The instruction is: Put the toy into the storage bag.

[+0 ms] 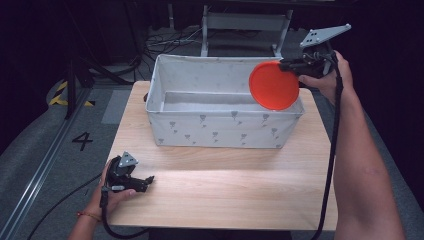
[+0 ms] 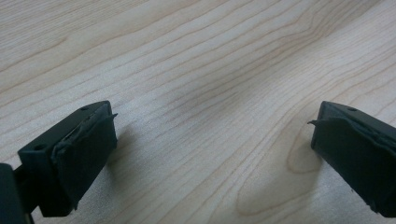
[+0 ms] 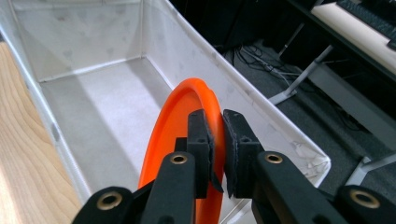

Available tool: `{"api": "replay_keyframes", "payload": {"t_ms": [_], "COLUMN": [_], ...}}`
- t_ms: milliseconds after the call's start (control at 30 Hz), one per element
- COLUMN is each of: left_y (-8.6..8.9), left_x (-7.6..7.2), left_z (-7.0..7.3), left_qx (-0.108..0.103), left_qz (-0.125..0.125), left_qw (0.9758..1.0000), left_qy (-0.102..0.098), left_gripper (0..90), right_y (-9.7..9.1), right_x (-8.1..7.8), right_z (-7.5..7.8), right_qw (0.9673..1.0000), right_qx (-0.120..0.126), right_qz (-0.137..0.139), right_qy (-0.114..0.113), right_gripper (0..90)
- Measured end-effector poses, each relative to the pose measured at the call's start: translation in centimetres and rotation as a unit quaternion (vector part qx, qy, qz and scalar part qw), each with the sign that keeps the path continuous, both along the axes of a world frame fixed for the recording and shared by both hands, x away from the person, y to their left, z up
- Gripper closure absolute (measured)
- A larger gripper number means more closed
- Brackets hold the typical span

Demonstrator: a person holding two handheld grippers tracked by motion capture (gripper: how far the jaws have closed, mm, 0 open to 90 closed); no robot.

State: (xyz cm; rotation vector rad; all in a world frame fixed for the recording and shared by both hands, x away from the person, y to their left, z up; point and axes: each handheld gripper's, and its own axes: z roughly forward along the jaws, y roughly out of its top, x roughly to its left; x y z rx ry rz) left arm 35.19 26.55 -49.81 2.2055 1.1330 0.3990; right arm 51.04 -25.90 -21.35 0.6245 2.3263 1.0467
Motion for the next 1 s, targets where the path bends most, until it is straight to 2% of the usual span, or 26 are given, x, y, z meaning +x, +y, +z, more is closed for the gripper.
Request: {"api": "replay_keyframes", "payload": {"t_ms": [167,500,567,733,833,900,1000], "left_y": [0.0,-0.1,-0.1,-0.1,-0.1,-0.1,-0.1], "left_x": [0.0,-0.1,-0.1,-0.1,-0.1,-0.1,-0.1], "left_z": [0.0,0.0,0.0,0.0,0.0,0.0,0.0], "left_qx": [0.000,0.000,0.000,0.000,0.000,0.000,0.000], "left_qz": [0.001,0.006,0.006,0.006,0.006,0.006,0.006], "left_qw": [1.0000,1.0000,1.0000,1.0000,1.0000,1.0000,1.0000], "left_qy": [0.000,0.000,0.001,0.001,0.000,0.001,0.000], "left_gripper": [0.5,0.5,0.5,0.5,0.5,0.5,0.5], "right_y": [0.2,-0.1,0.1,0.5,0.9,1.0,1.4], "right_x": [1.2,1.9,1.9,1.5,1.3,1.2,1.1], "right_z": [-1.7,-3.9,-4.4,-5.3,-5.7,-5.8,-6.2], "right_qw": [0.9997,0.9975,0.9957,0.9925,0.9888,0.9879,0.9829], "right_qx": [-0.013,-0.042,-0.057,-0.073,-0.093,-0.096,-0.117], "right_qz": [0.013,0.052,0.066,0.089,0.107,0.109,0.126], "right_qy": [0.015,0.023,0.030,0.041,0.049,0.054,0.066], "right_gripper": [82.3,82.2,82.3,82.3,82.2,82.2,82.1]}}
